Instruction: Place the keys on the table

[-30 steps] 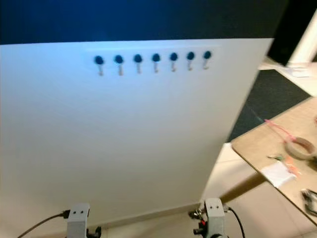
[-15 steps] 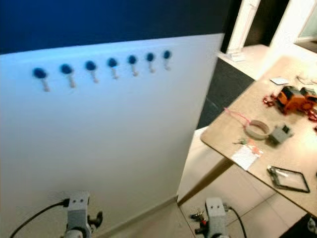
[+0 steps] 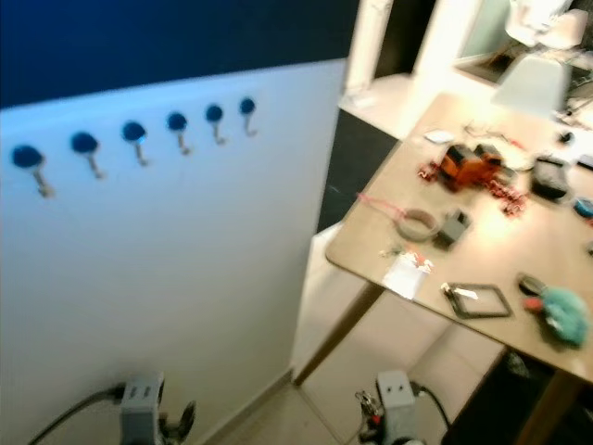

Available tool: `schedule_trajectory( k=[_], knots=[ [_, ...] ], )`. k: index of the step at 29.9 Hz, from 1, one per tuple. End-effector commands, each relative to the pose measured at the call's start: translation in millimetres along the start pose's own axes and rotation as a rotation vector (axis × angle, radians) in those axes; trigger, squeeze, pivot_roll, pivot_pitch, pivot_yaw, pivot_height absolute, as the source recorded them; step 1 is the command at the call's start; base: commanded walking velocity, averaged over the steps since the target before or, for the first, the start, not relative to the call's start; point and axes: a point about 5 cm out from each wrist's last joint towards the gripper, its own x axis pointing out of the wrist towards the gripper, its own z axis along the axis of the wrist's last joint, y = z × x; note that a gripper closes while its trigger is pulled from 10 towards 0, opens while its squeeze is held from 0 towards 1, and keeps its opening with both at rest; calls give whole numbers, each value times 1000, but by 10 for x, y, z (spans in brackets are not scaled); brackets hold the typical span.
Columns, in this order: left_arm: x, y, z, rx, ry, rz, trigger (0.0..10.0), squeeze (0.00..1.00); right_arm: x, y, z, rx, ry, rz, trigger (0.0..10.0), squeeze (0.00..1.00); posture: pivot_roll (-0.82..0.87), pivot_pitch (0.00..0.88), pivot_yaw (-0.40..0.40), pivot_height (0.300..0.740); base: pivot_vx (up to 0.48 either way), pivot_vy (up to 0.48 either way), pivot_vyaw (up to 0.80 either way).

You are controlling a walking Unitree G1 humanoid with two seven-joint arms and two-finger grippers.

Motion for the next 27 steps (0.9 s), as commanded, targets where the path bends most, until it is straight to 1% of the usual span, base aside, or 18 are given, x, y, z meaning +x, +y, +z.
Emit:
schedule_trajectory(
  k=[1, 3, 4, 5, 7, 13, 18, 20, 24, 26, 27],
  knots=[
    [-14, 46, 13, 5, -20, 11, 10000, 0, -38, -85, -42, 20, 0, -34, 10000, 0, 50, 37, -71, 740, 0, 0, -800],
    [-14, 48, 13, 0, -21, 10, 10000, 0, -44, -104, -45, 30, -2, -44, 10000, 0, 52, 34, -67, 740, 0, 0, -800],
    [-20, 42, -2, 15, -12, -10, 10000, 0, -65, -137, -84, 33, 10, -57, 10000, 0, 49, 39, -59, 740, 0, 0, -800],
    [-20, 42, -2, 15, -12, -10, 10000, 0, -65, -137, -84, 33, 10, -57, 10000, 0, 49, 39, -59, 740, 0, 0, -800],
    [-35, 31, -24, 46, -7, -34, 10000, 0, -91, -161, -137, 39, 23, -68, 10000, 0, 48, 36, -57, 740, 0, 0, -800],
    [-47, -11, -39, 32, -19, -55, 10000, 0, -112, -197, -157, 51, 19, -83, 10000, 0, 32, 40, -31, 740, 0, 0, -800],
    [-42, -39, -49, -8, -19, -38, 10000, 0, -122, -218, -167, 45, 23, -85, 10000, 0, 27, 43, -29, 740, 0, 0, -800],
    [-23, -36, -30, -7, -18, 0, 10000, 0, -120, -219, -156, 40, 20, -85, 10000, 0, 26, 46, -31, 740, 0, 0, -800],
    [4, -35, -19, -70, -4, 33, 10000, 0, -110, -216, -131, 31, 12, -88, 10000, 0, 24, 50, -32, 740, 0, 0, -800],
    [9, -32, -12, -84, -5, 44, 10000, 0, -104, -204, -120, 45, 3, -82, 10000, 0, 26, 50, -32, 740, 0, 0, 0],
    [11, -32, -11, -84, -5, 46, 10000, 0, -100, -193, -114, 34, 2, -73, 10000, 0, 27, 48, -31, 740, 0, 0, 0]
  ],
)
